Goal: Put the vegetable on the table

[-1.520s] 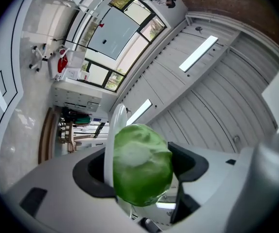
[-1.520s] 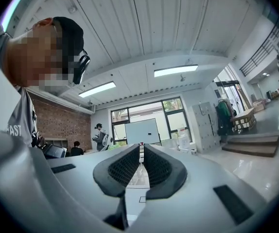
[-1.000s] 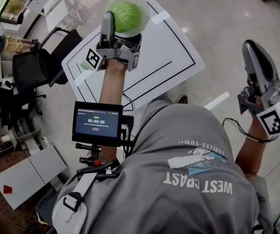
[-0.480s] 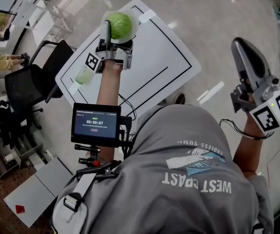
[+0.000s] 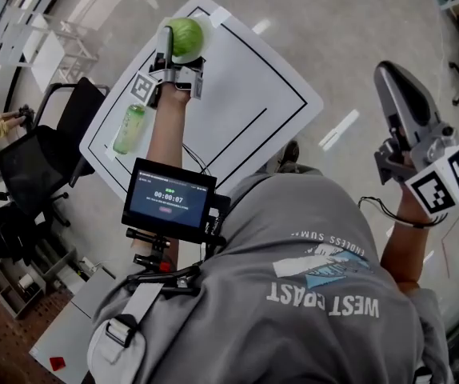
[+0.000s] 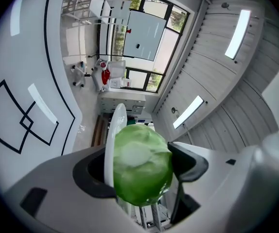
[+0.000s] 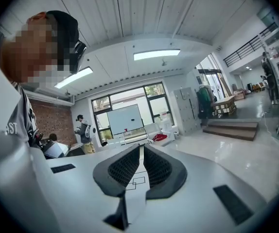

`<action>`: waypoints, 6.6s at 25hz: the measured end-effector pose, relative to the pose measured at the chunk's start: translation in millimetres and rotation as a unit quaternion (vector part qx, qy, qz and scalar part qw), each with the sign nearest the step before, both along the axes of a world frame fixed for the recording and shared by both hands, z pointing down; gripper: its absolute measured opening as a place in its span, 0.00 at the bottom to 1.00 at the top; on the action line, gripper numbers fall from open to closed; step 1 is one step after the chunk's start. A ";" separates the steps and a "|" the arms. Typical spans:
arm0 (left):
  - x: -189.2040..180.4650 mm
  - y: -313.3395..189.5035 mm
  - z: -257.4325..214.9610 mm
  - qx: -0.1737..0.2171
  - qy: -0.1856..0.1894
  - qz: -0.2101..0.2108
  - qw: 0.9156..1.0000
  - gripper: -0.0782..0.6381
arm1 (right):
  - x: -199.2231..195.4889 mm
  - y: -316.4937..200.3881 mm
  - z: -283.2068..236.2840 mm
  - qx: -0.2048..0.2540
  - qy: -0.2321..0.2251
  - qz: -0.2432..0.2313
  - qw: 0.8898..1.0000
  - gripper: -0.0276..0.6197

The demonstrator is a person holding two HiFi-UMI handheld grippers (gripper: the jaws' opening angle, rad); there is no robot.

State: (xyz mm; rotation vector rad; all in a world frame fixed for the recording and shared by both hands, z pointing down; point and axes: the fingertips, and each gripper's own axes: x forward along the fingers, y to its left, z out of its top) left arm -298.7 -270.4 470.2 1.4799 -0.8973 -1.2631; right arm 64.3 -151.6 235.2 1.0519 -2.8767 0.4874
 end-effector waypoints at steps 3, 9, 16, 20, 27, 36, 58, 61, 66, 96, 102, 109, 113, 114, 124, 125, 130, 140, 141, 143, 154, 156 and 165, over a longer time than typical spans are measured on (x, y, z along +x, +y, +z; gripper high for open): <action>3.8 -14.7 14.3 -0.019 -0.005 0.006 1.000 0.58 | 7.0 -4.1 -1.8 -0.010 0.010 0.012 1.000 0.06; 16.5 -40.3 55.5 -0.052 -0.016 0.021 0.998 0.58 | 21.8 -11.1 17.6 -0.034 0.021 0.031 0.999 0.06; 6.8 -51.8 84.7 -0.083 -0.029 0.027 0.996 0.58 | 19.0 -2.1 24.1 -0.051 0.034 0.042 0.997 0.06; 1.5 -56.7 98.3 -0.097 -0.041 0.032 0.994 0.58 | 15.9 2.4 27.9 -0.060 0.041 0.046 0.996 0.06; -4.3 -64.8 113.1 -0.115 -0.053 0.040 0.991 0.58 | 10.8 6.8 29.1 -0.070 0.054 0.051 0.995 0.06; 3.9 -68.4 131.8 -0.150 -0.112 0.076 0.979 0.58 | 7.5 10.9 30.7 -0.076 0.064 0.050 0.994 0.06; 20.8 -72.8 142.6 -0.211 -0.248 0.191 0.926 0.58 | 6.7 6.3 41.8 -0.093 0.056 0.042 0.993 0.06; 19.9 -72.6 141.7 -0.209 -0.268 0.198 0.920 0.58 | 4.7 5.4 41.9 -0.092 0.055 0.039 0.994 0.06; 15.2 -69.7 144.0 -0.211 -0.317 0.200 0.903 0.60 | 4.5 5.0 43.8 -0.092 0.052 0.038 0.994 0.06; -2.7 -63.3 147.9 -0.222 -0.490 0.158 0.828 0.75 | 0.0 1.5 48.9 -0.090 0.046 0.023 0.995 0.06; -6.6 -62.4 148.8 -0.223 -0.505 0.153 0.820 0.75 | -2.1 0.3 49.0 -0.087 0.048 0.020 0.995 0.06; -11.5 -61.0 150.1 -0.227 -0.538 0.158 0.796 0.77 | -0.3 1.0 52.5 -0.089 0.042 0.022 0.995 0.06; -15.6 -60.3 150.9 -0.230 -0.547 0.153 0.790 0.77 | -1.9 0.7 52.6 -0.089 0.040 0.019 0.995 0.06; -16.3 -59.8 151.2 -0.231 -0.549 0.153 0.788 0.77 | -1.9 0.8 53.0 -0.089 0.040 0.019 0.995 0.06; -19.9 -59.1 148.6 -0.227 -0.598 0.152 0.754 0.77 | -1.9 0.4 58.5 -0.093 0.040 0.017 0.995 0.06; -22.0 -59.2 147.8 -0.226 -0.613 0.149 0.742 0.77 | -1.8 0.3 59.1 -0.094 0.040 0.016 0.995 0.06; -25.7 -56.0 151.9 -0.224 -0.636 0.165 0.720 0.76 | -1.7 -1.5 63.6 -0.098 0.040 0.014 0.994 0.06; -15.6 -53.6 124.2 -0.194 -0.678 0.147 0.694 0.76 | 0.2 -9.5 63.2 -0.099 0.035 0.002 0.994 0.06; -13.2 -53.5 116.3 -0.188 -0.681 0.142 0.693 0.76 | 1.9 -11.3 61.5 -0.098 0.034 0.000 0.995 0.06; -7.0 -48.3 98.6 -0.174 -0.687 0.134 0.692 0.76 | 4.7 -10.0 57.6 -0.096 0.031 -0.004 0.995 0.06; 31.0 23.9 -45.8 -0.082 -0.720 0.046 0.688 0.62 | 35.3 32.2 33.5 -0.067 0.001 -0.033 0.997 0.06; 58.2 43.1 -83.2 -0.061 -0.724 0.029 0.686 0.55 | 60.1 46.1 18.1 -0.058 -0.007 -0.035 0.998 0.06; 96.5 89.6 -179.5 0.020 -0.726 -0.041 0.686 0.12 | 73.9 26.9 15.9 -0.042 -0.037 -0.056 0.997 0.06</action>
